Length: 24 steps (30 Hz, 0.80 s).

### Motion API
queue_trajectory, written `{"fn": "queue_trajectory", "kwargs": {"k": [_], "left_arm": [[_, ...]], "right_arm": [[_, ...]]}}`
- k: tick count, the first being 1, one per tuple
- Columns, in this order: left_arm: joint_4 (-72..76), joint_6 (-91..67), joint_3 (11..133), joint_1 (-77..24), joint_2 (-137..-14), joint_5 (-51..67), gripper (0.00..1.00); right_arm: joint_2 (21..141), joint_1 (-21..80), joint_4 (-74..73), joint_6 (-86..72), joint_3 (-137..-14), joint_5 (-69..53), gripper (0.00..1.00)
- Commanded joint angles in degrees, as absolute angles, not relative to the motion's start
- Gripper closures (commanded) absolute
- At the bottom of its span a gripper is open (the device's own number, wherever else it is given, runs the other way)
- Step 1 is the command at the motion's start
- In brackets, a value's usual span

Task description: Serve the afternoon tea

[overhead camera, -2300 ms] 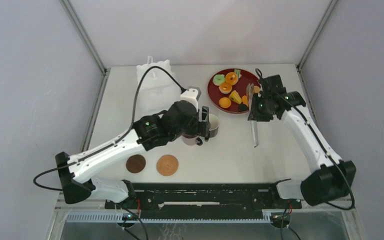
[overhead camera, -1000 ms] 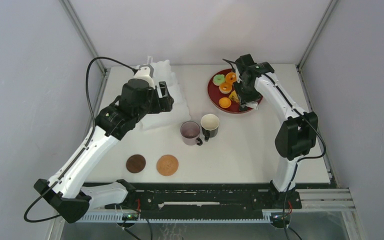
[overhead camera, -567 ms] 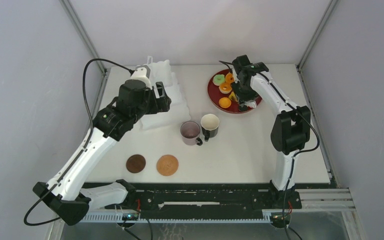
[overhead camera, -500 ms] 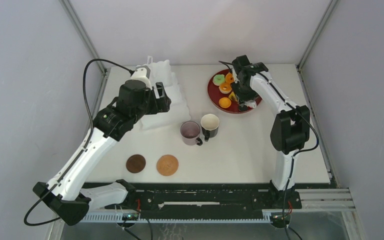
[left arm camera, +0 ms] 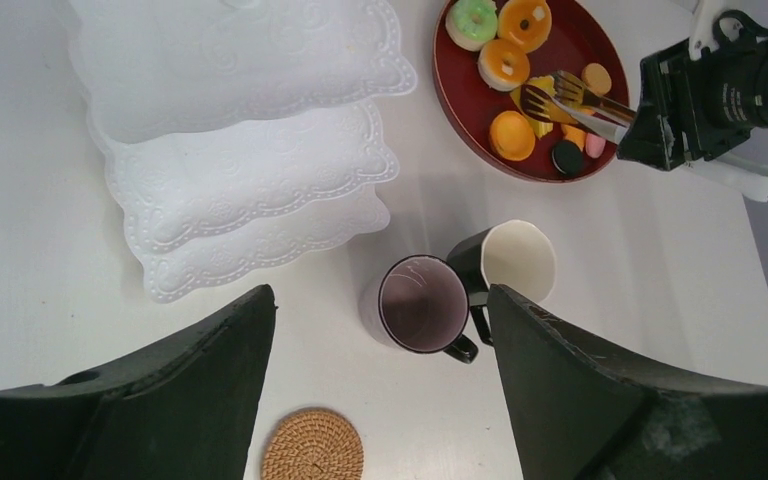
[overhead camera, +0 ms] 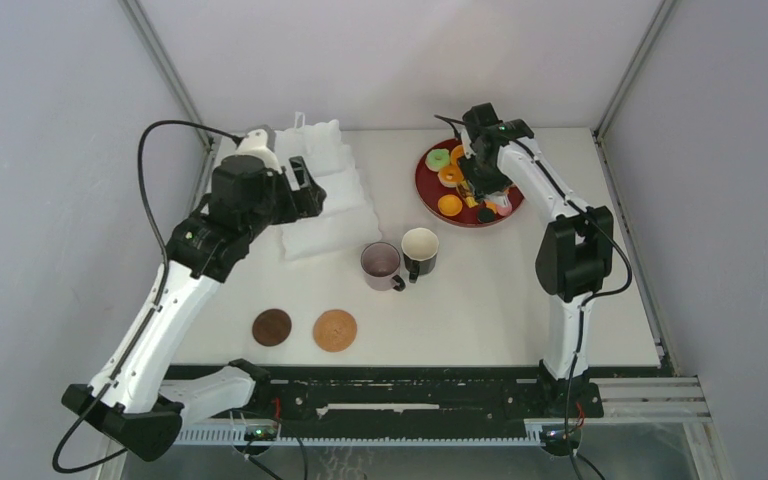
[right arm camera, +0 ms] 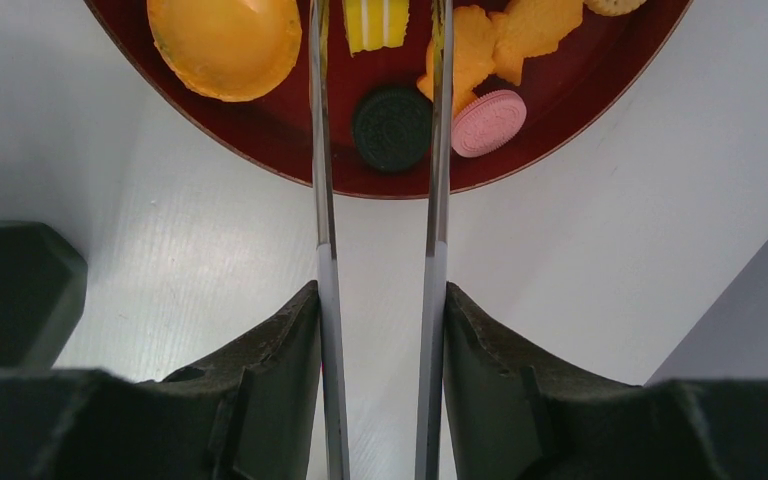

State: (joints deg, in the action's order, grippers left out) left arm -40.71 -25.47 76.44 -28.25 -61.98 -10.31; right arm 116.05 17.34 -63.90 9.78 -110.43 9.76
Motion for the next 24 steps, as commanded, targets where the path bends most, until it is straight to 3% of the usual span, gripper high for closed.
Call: {"fn": "queue_trajectory", "kwargs": {"k": [1,9,14,19,24], "left_arm": [[-40.6,-24.7,81.8,-21.0,-61.4,-5.9,0.16],[-44.1,-20.2,91.1,-16.2,-67.4,-6.9,0.11],[-44.6,-18.7,95.0,-16.1,-69.0,-8.3,0.1],[-44.8,-18.1,98.3,-15.3,-70.9,-7.2,0.08],[-46.5,-17.2,101.4,-15.1,-73.4,-4.3,0.09]], "right_arm": [[115.8,16.6,-62.5,10.3,-113.0,7.3,0.51],[116.1,14.8,-61.6,8.9,-113.2,4.3,0.53],[116.1,14.9,-61.4,7.7,-113.5,5.2,0.77],[113.0,15.1,-60.9,4.4,-112.6,7.4,0.83],[108.9,14.0,-60.4,-1.8,-111.8,4.9,0.98]]}}
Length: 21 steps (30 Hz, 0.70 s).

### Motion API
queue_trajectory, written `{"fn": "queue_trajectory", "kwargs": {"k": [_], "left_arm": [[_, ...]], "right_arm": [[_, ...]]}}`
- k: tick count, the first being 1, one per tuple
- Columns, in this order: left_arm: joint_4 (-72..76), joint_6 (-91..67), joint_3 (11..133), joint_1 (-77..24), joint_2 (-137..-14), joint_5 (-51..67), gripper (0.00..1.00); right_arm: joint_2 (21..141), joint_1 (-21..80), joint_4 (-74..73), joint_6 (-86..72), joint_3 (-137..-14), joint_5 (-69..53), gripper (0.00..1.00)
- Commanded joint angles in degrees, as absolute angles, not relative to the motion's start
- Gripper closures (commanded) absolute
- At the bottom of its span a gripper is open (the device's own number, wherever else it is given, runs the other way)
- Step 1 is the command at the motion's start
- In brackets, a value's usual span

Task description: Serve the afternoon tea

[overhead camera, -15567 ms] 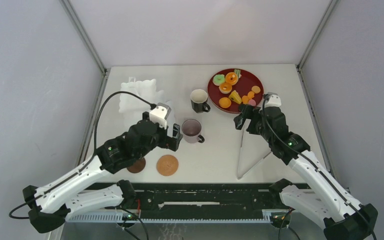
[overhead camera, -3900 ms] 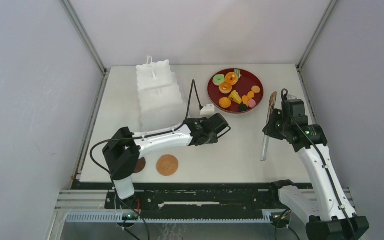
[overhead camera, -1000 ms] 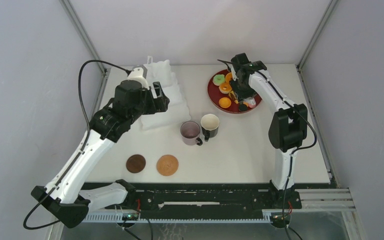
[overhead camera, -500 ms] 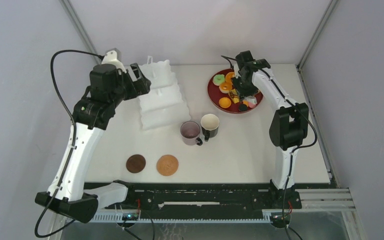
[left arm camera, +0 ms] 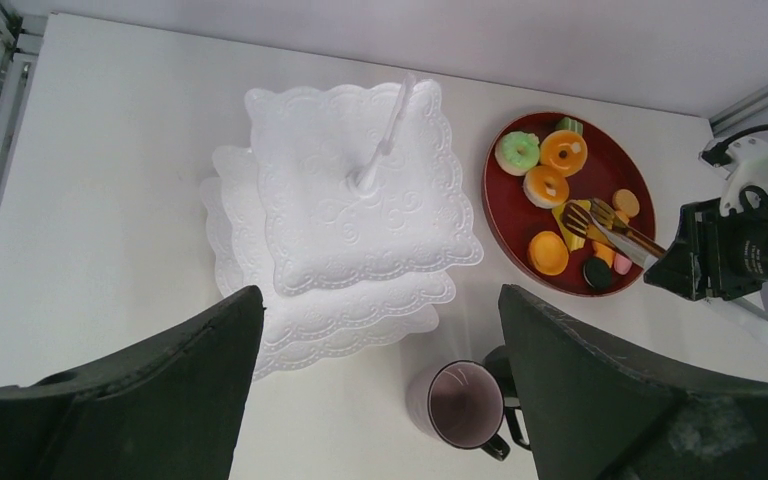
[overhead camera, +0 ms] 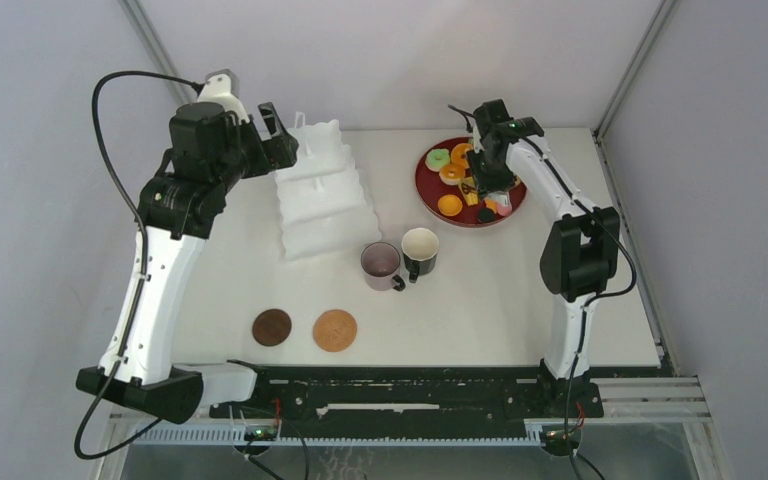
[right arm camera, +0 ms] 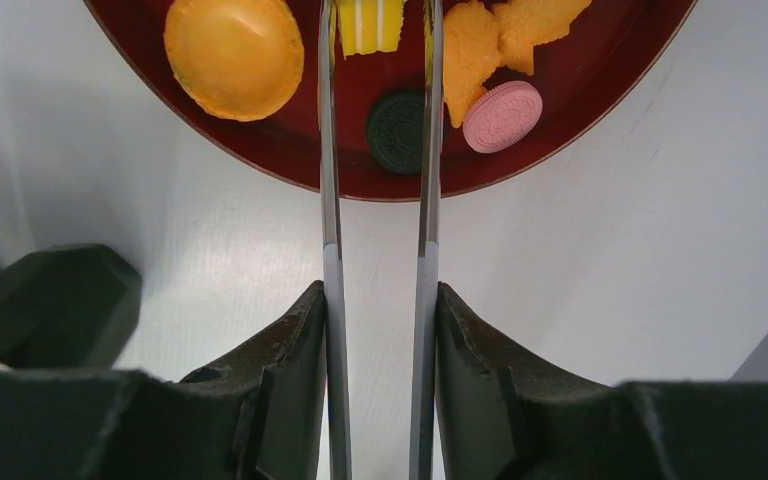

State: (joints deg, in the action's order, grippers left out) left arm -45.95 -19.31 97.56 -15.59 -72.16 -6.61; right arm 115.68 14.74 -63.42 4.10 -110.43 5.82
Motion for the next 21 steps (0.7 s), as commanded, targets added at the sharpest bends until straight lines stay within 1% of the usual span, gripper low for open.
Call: {"fn": "queue_trajectory", "kwargs": {"k": [1,14,17,21], "left_arm": [[-46.4,-17.3,101.4,-15.1,-73.4,-4.2,0.09],[-45.6,-17.9,99.3,-13.9,-73.1,-3.1,0.09],[-45.4,-18.5,99.6,-12.2,-73.2,-3.3,0.09],[-45.6,-20.6,101.1,-8.3,-74.6,1.7,0.09]], "right_arm": [[108.0,14.1,-60.3,-2.2,-111.4,4.6,1.0],[100.2,15.9,-61.4,-3.8,-109.4,5.3,1.0],[97.8,18.0,-60.4,-4.1,-110.8,5.6,1.0],[95.9,21.8,-58.4,-5.6,-115.2,5.4,1.0]]}}
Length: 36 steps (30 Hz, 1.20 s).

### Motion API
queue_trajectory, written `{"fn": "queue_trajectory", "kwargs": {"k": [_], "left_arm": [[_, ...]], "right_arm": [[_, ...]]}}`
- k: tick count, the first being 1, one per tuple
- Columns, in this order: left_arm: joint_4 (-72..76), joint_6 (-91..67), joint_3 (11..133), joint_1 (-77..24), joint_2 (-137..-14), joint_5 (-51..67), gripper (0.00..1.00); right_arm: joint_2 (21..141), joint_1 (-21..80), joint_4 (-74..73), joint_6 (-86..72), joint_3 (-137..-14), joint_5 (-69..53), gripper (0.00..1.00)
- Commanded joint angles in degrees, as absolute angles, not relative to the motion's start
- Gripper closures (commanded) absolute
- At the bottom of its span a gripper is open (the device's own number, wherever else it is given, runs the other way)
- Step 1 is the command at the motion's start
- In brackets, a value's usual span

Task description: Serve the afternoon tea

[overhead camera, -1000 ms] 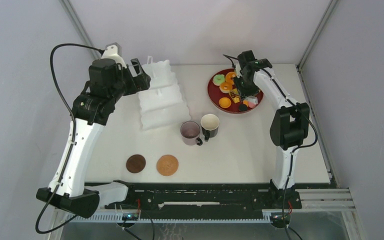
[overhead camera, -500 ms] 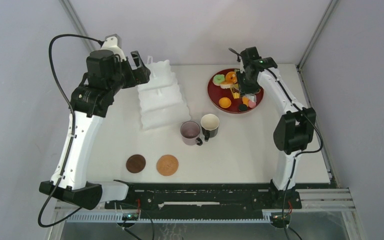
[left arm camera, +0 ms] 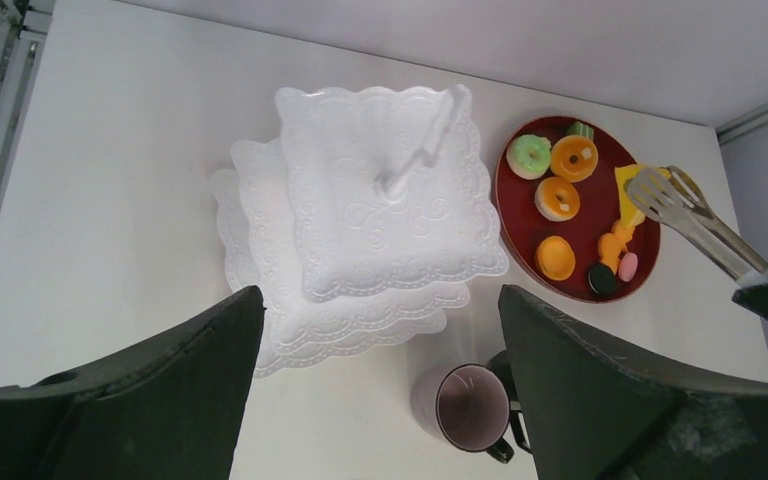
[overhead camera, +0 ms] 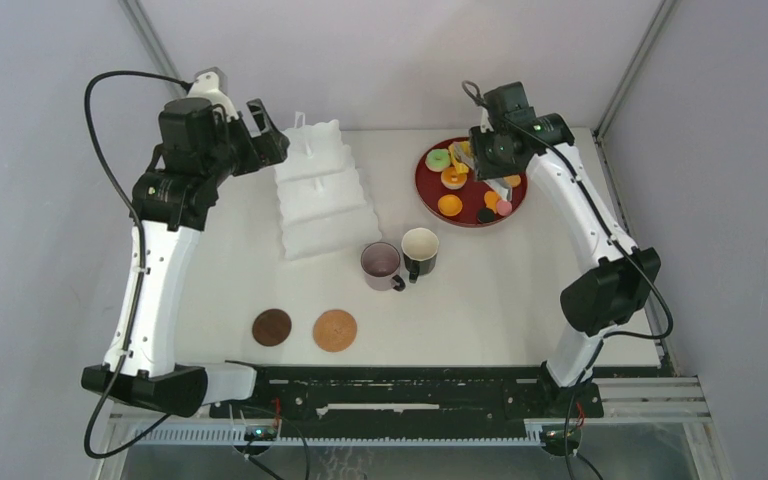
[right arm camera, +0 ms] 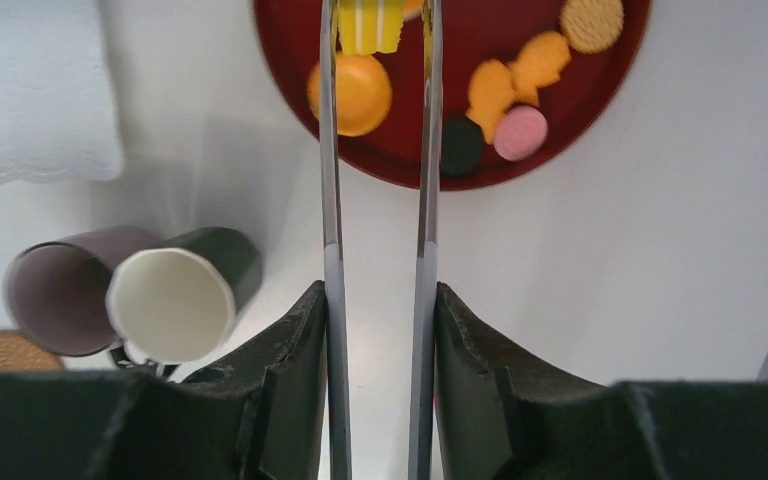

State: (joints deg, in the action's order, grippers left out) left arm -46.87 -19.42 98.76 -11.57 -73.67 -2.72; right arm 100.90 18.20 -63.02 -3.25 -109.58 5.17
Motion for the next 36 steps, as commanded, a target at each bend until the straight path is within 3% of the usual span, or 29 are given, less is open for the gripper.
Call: {"fn": "queue_trajectory", "kwargs": {"k": [1,11,19,36], "left_arm": [[-45.9,-20.2,102.0,-8.1,-75.3,1.8,0.09],[-47.2,-20.0,107.9,-8.1,-78.8,1.7,0.09],[-43.9,-23.9,97.6,-4.4,-72.5,4.3,0.09],[-42.4,-25.9,90.0,2.1,-63.8,3.9,0.08]], "right_arm": [[95.8,22.7,-57.9,-6.3,-116.6,5.2,1.0],[100.3,30.3,-48.3,-13.6,-130.0,-3.6,1.0],[108.1,36.0,-47.1,-15.0,-140.3,-7.0,1.0],[111.7,41.6,-50.3,-13.6,-138.7,-5.1,1.0]]}}
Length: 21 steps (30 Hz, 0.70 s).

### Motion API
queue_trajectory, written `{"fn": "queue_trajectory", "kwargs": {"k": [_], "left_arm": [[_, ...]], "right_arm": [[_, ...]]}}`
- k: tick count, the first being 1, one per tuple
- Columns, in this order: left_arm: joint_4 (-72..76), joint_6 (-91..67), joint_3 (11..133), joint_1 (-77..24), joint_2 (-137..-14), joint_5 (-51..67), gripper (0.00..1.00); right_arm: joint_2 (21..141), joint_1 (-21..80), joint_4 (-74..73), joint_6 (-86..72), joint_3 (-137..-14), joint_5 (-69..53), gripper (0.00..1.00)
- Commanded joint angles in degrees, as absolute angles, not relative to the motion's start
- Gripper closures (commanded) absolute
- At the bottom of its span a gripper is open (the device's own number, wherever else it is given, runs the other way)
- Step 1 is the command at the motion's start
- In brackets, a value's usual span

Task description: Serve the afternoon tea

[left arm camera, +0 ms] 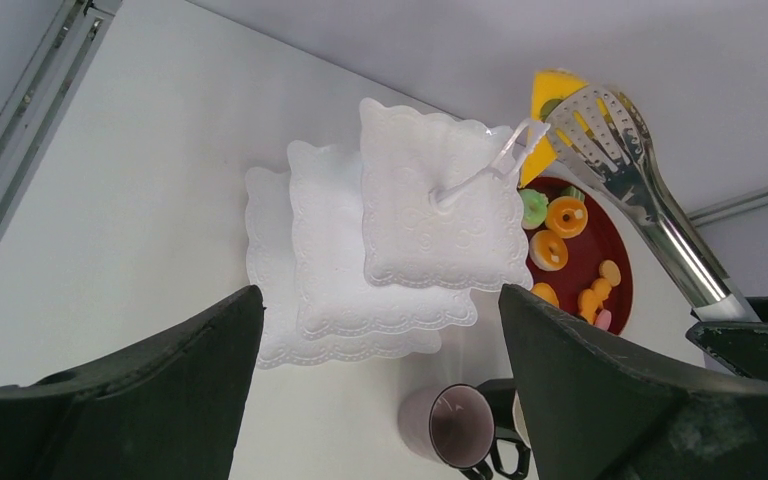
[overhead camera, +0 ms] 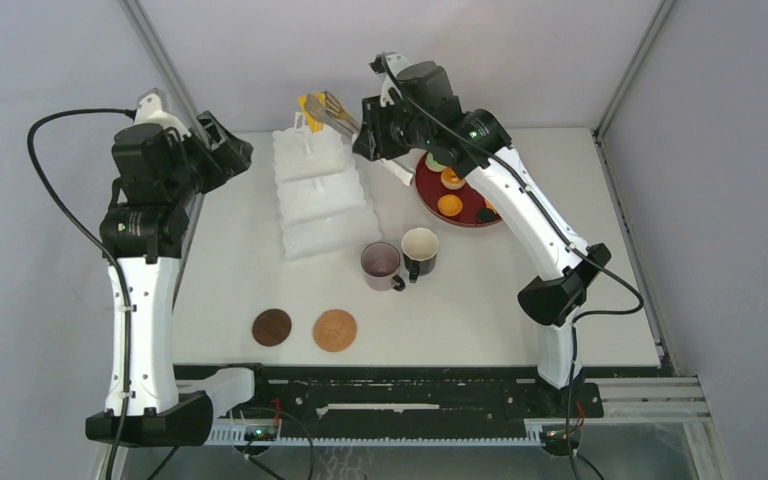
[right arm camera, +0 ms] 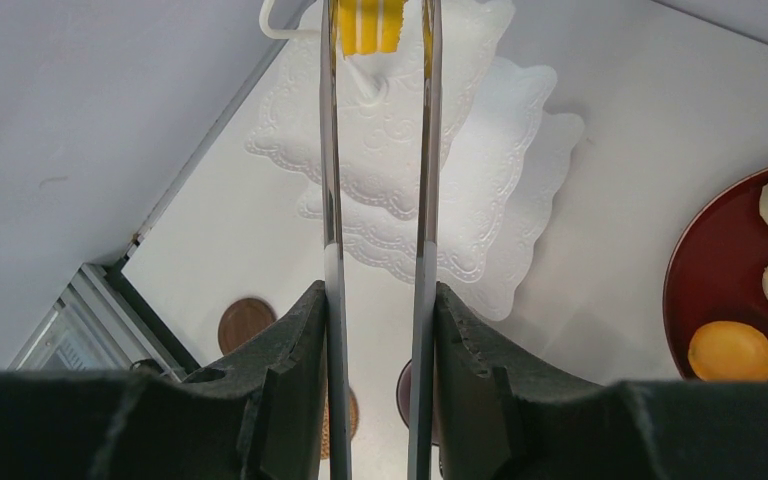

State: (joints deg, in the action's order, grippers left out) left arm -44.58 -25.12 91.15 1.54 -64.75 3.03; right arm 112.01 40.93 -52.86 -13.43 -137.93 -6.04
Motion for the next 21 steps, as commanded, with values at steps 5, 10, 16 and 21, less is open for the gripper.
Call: {"fn": "queue_trajectory", "kwargs": {"k": [5,10,16,21], "left_arm": [[-42.4,-25.8,88.8,2.2,-63.4,3.9,0.08],[-42.3,-25.9,88.5,2.2,-63.3,4.3,0.08],[-42.3,-25.9,88.2,2.2,-63.2,4.5,0.08],[-42.3,-26.0,88.1,2.2,-63.8,5.2,0.08]], "right_arm": [[112.6,42.3,-51.3,-13.3,-138.5,-3.5,1.0],[113.5,43.0,-51.8,-12.6,-138.6,-0.6,1.0],[114.4,43.4,-52.6,-12.3,-138.5,0.7,1.0],[114.5,44.1,-52.9,-11.5,-138.6,1.9,1.0]]}}
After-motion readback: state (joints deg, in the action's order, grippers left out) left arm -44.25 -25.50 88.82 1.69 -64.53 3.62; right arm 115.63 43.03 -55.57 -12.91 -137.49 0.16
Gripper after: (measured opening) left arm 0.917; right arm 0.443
